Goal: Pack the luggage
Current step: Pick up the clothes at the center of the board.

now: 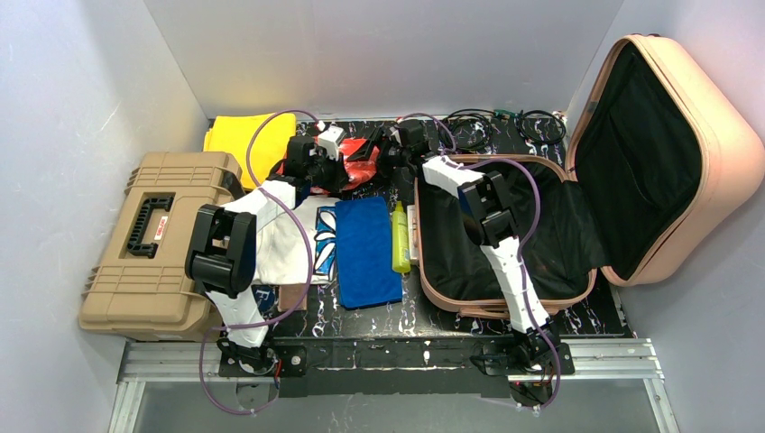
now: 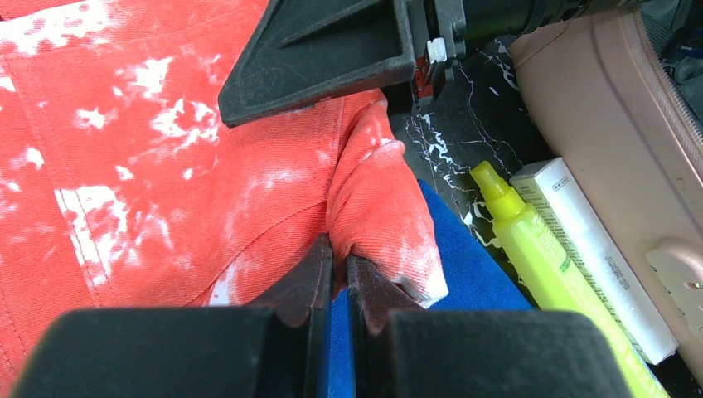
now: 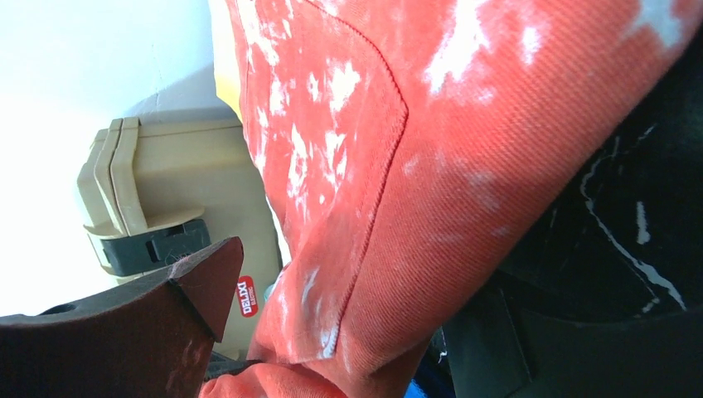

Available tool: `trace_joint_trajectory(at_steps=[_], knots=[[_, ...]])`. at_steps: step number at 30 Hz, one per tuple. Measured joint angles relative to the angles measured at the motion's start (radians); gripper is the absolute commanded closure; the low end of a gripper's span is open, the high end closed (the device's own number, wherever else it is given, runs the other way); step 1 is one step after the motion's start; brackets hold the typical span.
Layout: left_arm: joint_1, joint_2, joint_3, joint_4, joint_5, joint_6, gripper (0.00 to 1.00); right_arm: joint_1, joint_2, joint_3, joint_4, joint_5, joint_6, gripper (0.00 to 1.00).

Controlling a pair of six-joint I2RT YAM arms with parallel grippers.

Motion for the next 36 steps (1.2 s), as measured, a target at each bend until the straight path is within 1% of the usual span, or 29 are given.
trace_joint_trajectory(at_steps=[2, 4, 5, 7, 8, 10, 11, 13, 14, 15, 16, 17, 22, 24, 30, 36], knots=[[0.0, 0.0, 0.0, 0.0, 0.0, -0.005, 1.0, 0.004, 0.004, 0.003, 0.008, 0.0, 0.005, 0.09], [0.0, 0.0, -0.001, 0.002, 0.002, -0.008, 1.0, 0.006, 0.005, 0.004, 0.012, 0.0, 0.008, 0.12], [0.0, 0.0, -0.002, 0.004, 0.004, -0.01, 1.0, 0.007, 0.005, 0.004, 0.015, 0.0, 0.009, 0.15], [0.0, -0.003, -0.011, 0.011, 0.007, -0.011, 1.0, 0.009, 0.008, 0.005, 0.021, 0.0, 0.011, 0.24], [0.0, -0.006, -0.021, 0.016, 0.009, -0.011, 0.95, 0.01, 0.009, 0.005, 0.027, 0.0, 0.013, 0.3], [0.0, -0.012, -0.039, 0.022, 0.015, -0.01, 0.71, 0.01, 0.01, 0.005, 0.036, -0.003, 0.019, 0.44], [0.0, -0.017, -0.049, 0.028, 0.021, -0.013, 0.57, 0.011, 0.01, 0.005, 0.041, -0.004, 0.027, 0.52], [0.0, -0.029, -0.066, 0.028, 0.031, -0.008, 0.21, 0.011, 0.011, 0.005, 0.049, -0.004, 0.031, 0.69], [0.0, -0.039, -0.077, 0.026, 0.034, -0.01, 0.09, 0.011, 0.011, 0.004, 0.053, -0.003, 0.032, 0.77], [0.0, -0.051, -0.085, 0.022, 0.035, -0.008, 0.02, 0.01, 0.011, 0.004, 0.056, -0.002, 0.031, 0.88], [0.001, -0.064, -0.094, 0.021, 0.036, -0.009, 0.02, 0.009, 0.011, 0.004, 0.057, -0.003, 0.027, 0.95], [0.001, -0.077, -0.099, 0.018, 0.036, -0.008, 0.02, 0.008, 0.011, 0.004, 0.057, -0.003, 0.019, 0.99], [0.0, -0.167, -0.105, -0.018, 0.034, 0.004, 0.02, 0.008, 0.011, 0.011, 0.03, -0.005, -0.044, 0.99], [0.0, -0.204, -0.09, -0.063, 0.017, 0.019, 0.02, 0.008, 0.011, 0.018, 0.004, -0.002, -0.078, 0.99], [0.005, -0.279, 0.003, -0.225, -0.078, 0.056, 0.02, 0.008, -0.005, 0.029, -0.105, 0.016, -0.182, 0.99], [0.024, -0.399, 0.008, -0.344, -0.185, 0.109, 0.02, 0.008, -0.083, 0.029, -0.224, 0.034, -0.268, 0.99]])
